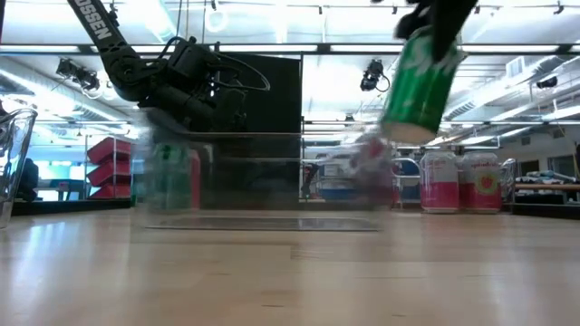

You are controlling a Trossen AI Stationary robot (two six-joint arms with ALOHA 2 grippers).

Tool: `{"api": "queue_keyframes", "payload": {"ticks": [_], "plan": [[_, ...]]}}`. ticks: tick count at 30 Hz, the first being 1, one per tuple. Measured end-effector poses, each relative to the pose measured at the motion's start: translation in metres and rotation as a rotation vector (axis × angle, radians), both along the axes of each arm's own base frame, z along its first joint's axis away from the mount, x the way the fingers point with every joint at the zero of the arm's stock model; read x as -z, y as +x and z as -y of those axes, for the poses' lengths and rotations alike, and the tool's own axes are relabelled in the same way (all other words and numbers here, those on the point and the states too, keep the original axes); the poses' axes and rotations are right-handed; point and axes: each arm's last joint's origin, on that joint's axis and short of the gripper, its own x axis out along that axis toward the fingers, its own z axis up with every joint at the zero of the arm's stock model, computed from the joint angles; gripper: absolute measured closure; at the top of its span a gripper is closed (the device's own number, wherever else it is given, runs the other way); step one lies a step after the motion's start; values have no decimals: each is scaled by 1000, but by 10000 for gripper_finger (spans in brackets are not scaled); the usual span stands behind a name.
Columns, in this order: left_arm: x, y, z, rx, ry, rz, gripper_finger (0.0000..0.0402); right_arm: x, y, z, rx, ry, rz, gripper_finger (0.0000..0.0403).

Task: Sort soda cans
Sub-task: Put the middle bottom green soda can into the middle transparent bin

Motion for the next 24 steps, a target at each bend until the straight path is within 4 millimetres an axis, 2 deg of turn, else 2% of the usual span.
{"api": "queue_keyframes", "payload": {"ticks": [3,5,10,16,19,24], "plan": [[0,0,0,0,-1,-2,397,11,23,10,-42,-54,-35,112],[0,0,0,0,-3,-5,397,9,35,13,-62,-90,-32,112],[1,0,0,9,-7,-7,397,-12,46,10,-106,-104,-17,112],[0,0,1,17,-5,7,397,-45,60,7,-132,-108,214,112],[-1,1,1,18,-2,13,397,-40,75,10,-180,-125,272,112],[-1,0,1,23,-5,11,397,-14,93,23,-221,-145,191,112]]}}
